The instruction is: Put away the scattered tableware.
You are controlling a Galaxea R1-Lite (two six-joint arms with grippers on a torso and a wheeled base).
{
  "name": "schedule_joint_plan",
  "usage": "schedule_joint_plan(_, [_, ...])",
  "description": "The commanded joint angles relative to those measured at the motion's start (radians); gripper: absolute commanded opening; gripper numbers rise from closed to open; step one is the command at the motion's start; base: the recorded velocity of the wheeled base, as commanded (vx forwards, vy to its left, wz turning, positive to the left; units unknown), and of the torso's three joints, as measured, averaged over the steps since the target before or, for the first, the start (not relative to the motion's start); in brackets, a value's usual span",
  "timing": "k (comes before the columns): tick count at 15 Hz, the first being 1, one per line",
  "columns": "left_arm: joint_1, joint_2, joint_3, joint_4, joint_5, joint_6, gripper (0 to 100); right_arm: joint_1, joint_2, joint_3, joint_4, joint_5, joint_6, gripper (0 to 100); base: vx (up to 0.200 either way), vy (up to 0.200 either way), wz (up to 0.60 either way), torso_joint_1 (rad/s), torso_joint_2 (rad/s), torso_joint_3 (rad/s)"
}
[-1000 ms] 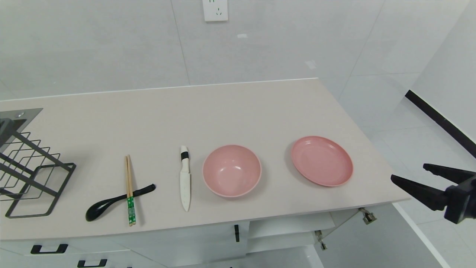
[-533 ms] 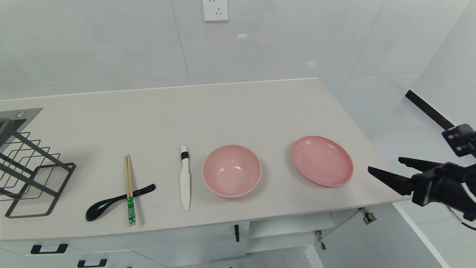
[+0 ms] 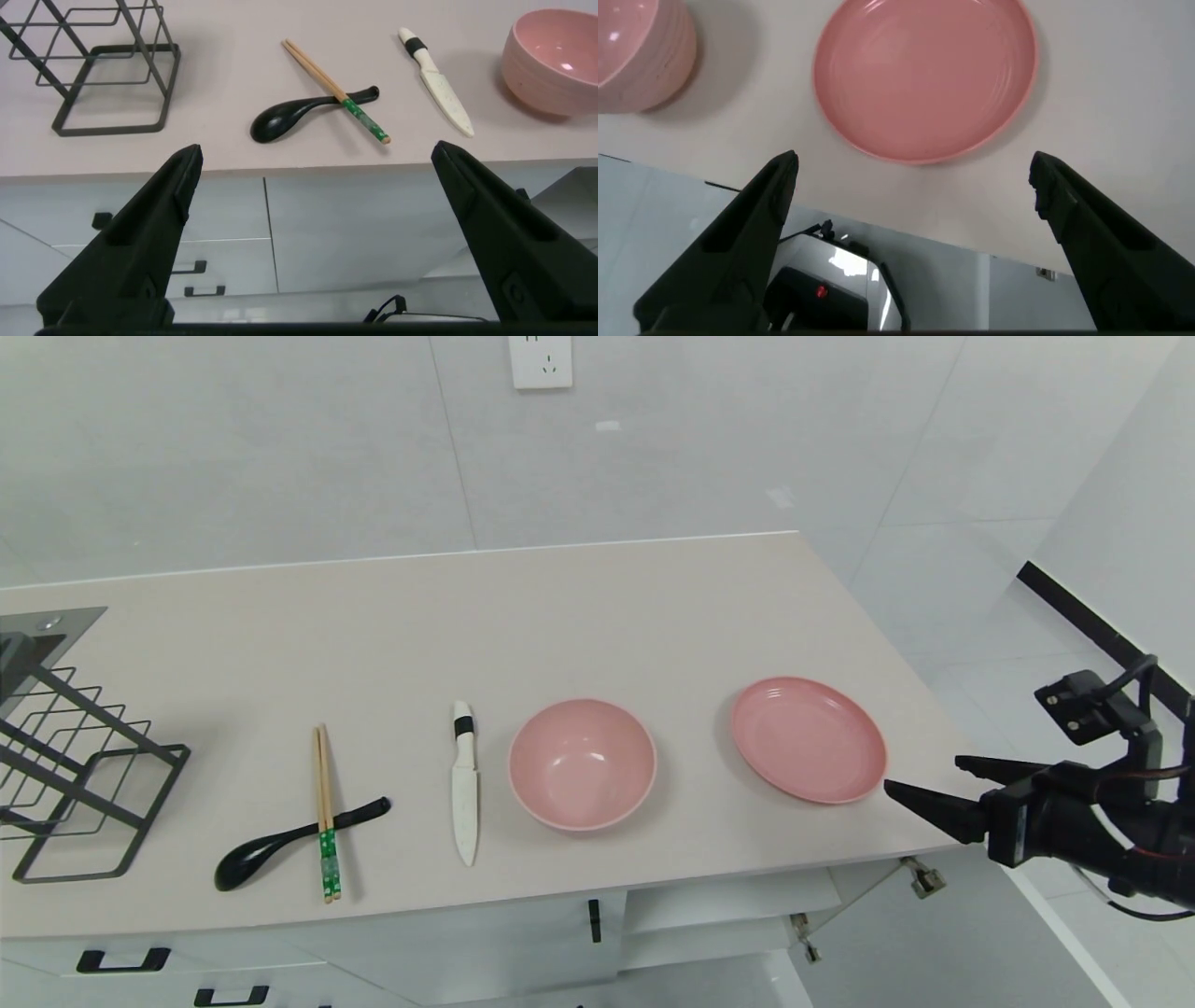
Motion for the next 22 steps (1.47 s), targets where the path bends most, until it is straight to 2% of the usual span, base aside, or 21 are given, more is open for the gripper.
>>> schedule_joint_plan(1, [0.000, 0.001, 0.000, -0.001, 0.000, -0.001, 100, 0.001, 0.034, 0.000, -0.011, 0.000, -0.001, 100, 0.000, 0.000, 0.00, 0.000, 0.00, 0.000])
schedule_joint_plan(12, [0.000, 0.001, 0.000, -0.001, 0.000, 0.000, 100, -0.004, 0.299, -0.071, -0.224, -0.011, 0.002, 100, 0.000, 0.000, 0.00, 0.000, 0.00, 0.000])
schedule_joint_plan(15, [0.000, 0.001, 0.000, -0.001, 0.000, 0.000, 100, 0.001, 0.382, -0.066, -0.323, -0.044, 0.004, 100, 0.000, 0.000, 0.00, 0.000, 0.00, 0.000])
schedule_joint_plan(22, [0.000, 0.001, 0.000, -0.001, 0.000, -0.001, 100, 0.001, 0.483, -0.085, -0.419, -0.078, 0.005, 100, 0.000, 0.000, 0.00, 0.000, 0.00, 0.000])
